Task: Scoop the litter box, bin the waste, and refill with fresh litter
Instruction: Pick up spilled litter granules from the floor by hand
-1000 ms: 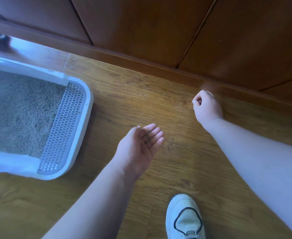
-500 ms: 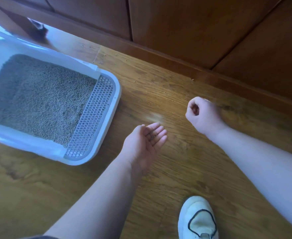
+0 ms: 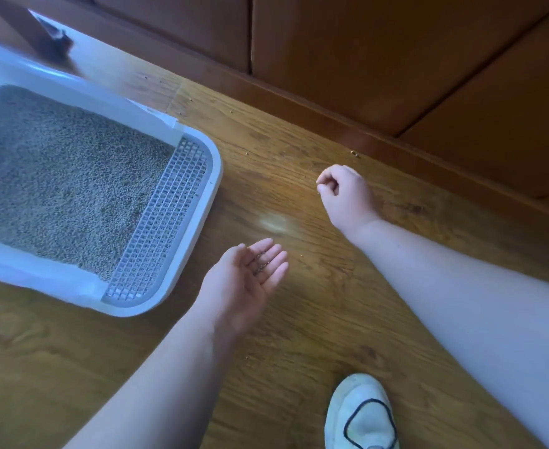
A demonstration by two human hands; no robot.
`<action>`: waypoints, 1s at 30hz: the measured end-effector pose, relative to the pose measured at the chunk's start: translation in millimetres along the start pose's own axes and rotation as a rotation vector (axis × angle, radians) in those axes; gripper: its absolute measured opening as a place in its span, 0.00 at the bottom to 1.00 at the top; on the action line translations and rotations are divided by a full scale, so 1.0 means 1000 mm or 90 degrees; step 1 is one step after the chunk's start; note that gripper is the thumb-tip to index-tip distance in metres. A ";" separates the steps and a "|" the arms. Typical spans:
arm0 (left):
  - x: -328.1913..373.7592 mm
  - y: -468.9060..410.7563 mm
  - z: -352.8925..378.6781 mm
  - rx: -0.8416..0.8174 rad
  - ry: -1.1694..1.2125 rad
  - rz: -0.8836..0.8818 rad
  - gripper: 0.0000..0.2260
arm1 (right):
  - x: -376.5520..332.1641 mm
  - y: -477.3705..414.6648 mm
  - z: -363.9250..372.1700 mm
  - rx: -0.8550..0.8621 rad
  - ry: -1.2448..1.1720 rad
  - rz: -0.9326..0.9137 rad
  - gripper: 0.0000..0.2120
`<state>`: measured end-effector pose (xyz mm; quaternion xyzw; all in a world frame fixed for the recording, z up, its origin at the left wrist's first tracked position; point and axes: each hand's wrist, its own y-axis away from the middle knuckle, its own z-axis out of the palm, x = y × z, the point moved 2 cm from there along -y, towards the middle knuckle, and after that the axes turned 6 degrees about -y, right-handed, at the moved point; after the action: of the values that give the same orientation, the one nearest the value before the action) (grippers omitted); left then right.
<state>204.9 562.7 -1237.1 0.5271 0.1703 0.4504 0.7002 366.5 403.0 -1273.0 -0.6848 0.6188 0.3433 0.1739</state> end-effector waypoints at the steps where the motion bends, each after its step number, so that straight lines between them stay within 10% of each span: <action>1: 0.001 0.001 -0.003 -0.002 0.001 0.004 0.19 | 0.000 -0.009 0.004 0.004 0.011 0.006 0.08; 19: 0.010 0.008 -0.017 0.018 0.035 -0.003 0.20 | -0.019 -0.037 0.033 -0.069 0.297 -0.074 0.06; 30: 0.007 0.010 -0.019 0.027 0.060 0.000 0.20 | -0.080 -0.067 0.081 -0.085 0.121 -0.107 0.07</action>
<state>190.6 580.2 -1234.1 0.5199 0.2130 0.4710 0.6800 411.1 526.0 -1287.9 -0.7735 0.5488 0.3019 0.0968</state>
